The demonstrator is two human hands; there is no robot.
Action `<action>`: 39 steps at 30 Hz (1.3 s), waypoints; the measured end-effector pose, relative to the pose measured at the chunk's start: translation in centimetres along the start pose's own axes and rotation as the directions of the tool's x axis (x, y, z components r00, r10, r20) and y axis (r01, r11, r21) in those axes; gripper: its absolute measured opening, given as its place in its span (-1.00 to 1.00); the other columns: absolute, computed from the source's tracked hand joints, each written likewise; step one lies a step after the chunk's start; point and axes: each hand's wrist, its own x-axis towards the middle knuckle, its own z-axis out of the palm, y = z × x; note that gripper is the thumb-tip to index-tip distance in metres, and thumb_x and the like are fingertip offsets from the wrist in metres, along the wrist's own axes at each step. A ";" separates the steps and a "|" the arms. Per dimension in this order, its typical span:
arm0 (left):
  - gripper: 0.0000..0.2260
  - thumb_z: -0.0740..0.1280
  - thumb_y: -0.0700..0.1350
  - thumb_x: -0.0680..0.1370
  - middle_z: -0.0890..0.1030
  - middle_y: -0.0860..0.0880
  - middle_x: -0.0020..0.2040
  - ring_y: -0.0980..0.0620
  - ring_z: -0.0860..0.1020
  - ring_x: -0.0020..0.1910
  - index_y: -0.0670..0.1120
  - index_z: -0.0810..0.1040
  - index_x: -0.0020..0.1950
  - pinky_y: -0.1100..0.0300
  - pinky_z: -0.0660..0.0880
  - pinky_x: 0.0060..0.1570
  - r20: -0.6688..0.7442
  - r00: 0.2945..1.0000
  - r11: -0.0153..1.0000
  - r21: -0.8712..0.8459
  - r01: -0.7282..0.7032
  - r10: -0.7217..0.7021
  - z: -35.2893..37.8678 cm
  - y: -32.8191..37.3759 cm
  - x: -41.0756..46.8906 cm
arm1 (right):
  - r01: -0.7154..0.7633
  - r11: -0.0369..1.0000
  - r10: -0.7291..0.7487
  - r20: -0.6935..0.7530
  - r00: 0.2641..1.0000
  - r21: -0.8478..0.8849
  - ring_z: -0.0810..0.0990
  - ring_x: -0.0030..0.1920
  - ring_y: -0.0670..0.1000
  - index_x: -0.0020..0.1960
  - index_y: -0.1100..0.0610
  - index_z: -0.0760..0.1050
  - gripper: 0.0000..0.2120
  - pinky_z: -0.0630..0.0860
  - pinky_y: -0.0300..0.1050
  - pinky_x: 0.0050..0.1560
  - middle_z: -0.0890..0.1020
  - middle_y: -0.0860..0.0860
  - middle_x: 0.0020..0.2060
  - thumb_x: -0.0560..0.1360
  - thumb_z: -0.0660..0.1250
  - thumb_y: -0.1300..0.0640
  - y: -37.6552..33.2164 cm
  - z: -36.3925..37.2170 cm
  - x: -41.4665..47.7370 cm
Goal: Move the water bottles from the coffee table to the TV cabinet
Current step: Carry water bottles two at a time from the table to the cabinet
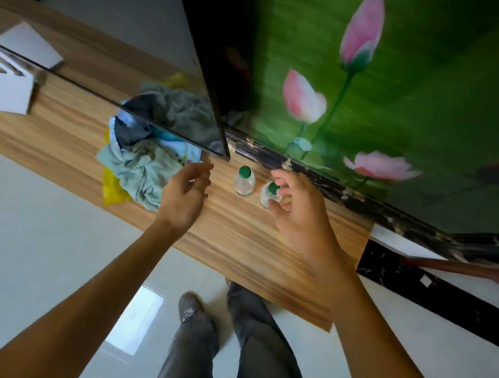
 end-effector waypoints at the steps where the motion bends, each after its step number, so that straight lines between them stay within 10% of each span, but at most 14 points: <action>1: -0.78 0.22 -0.16 0.65 0.62 -0.08 0.14 -0.02 0.59 0.11 -0.13 0.58 0.24 0.16 0.52 0.08 -0.010 1.000 0.999 0.035 -0.020 0.020 -0.9 0.6 -1.1 | 0.034 0.999 -0.034 0.007 0.999 -0.022 0.60 0.09 0.03 0.30 0.11 0.46 -0.54 0.58 -0.03 0.05 0.58 0.09 0.13 0.43 0.41 0.30 -0.9 -0.3 -0.4; 12: -0.71 0.23 -0.01 0.65 0.61 0.02 0.18 0.13 0.52 0.14 -0.09 0.55 0.29 0.57 0.35 -0.11 -0.273 0.961 0.999 0.044 -0.032 0.043 -11.0 2.7 -12.1 | 0.327 0.932 -0.287 0.231 0.930 -0.156 0.58 0.15 0.10 0.29 0.08 0.45 -0.58 0.50 0.03 0.16 0.57 0.06 0.15 0.46 0.43 0.15 -12.0 -0.2 -2.7; 21: -0.64 0.23 0.09 0.63 0.53 0.05 0.36 0.06 0.46 0.37 0.05 0.47 0.40 0.03 0.39 0.38 -0.509 0.853 0.993 0.082 -0.084 0.115 -21.8 0.0 -20.4 | 0.505 0.863 -0.466 0.338 0.817 -0.031 0.42 0.33 0.03 0.43 0.06 0.31 -0.50 0.34 -0.22 0.27 0.47 0.04 0.33 0.53 0.36 0.06 -22.4 6.0 -9.1; 39: -0.54 0.27 0.12 0.60 0.42 0.07 0.47 0.06 0.35 0.46 0.07 0.35 0.49 0.05 0.30 0.44 -0.856 0.516 0.998 0.056 0.033 0.030 -42.2 -12.0 -49.8 | 0.786 0.566 -0.764 0.514 0.389 0.248 0.37 0.39 -0.02 0.46 0.11 0.28 -0.40 0.26 -0.19 0.40 0.42 0.02 0.38 0.50 0.41 0.03 -42.2 22.1 -30.4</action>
